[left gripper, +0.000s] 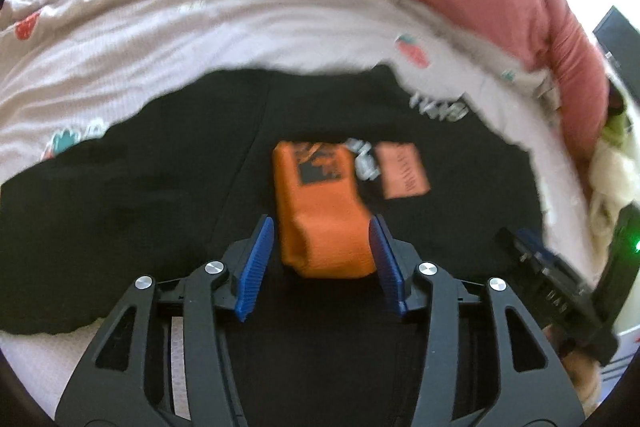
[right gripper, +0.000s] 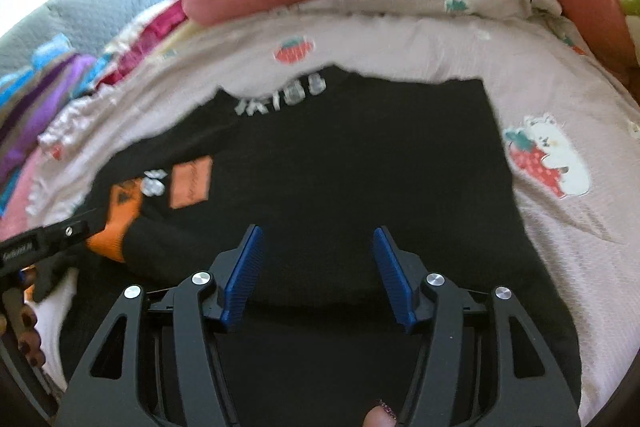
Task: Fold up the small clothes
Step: 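Move the left gripper to the other orange-cuffed sleeve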
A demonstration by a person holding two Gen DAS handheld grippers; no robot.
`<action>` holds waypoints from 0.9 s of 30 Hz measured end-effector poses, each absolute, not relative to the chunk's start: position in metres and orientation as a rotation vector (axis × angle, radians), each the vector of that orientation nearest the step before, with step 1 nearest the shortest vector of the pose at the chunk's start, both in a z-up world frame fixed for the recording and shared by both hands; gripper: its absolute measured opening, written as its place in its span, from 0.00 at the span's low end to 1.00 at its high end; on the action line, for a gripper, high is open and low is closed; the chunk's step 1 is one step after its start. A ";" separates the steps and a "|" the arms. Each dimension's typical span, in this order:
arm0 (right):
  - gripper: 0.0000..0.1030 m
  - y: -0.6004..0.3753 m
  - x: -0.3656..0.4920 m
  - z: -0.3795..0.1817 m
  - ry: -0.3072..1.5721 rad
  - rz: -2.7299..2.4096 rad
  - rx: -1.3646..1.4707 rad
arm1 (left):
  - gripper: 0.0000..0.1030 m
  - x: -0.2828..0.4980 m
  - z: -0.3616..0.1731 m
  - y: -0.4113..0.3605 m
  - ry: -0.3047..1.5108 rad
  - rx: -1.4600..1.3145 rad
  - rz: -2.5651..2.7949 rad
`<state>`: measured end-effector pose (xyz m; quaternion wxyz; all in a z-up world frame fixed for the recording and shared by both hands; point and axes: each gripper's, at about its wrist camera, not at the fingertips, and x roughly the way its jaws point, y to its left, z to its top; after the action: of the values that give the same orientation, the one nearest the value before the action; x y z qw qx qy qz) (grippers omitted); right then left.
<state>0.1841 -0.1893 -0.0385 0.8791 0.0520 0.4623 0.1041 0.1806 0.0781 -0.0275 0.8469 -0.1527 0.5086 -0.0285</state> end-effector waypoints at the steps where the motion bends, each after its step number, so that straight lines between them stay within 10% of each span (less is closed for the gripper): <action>1: 0.58 -0.188 0.187 -0.046 0.991 0.207 0.100 | 0.41 0.180 -0.036 0.080 1.091 -0.324 -0.057; 27: 0.95 -0.181 0.136 0.010 0.837 0.266 0.219 | 0.85 0.118 0.018 0.127 0.934 -0.351 0.013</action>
<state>0.1360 -0.1809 0.0095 0.8993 0.1058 0.4044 0.1285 0.1176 0.1274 0.0177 0.8780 -0.1683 0.4480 0.0062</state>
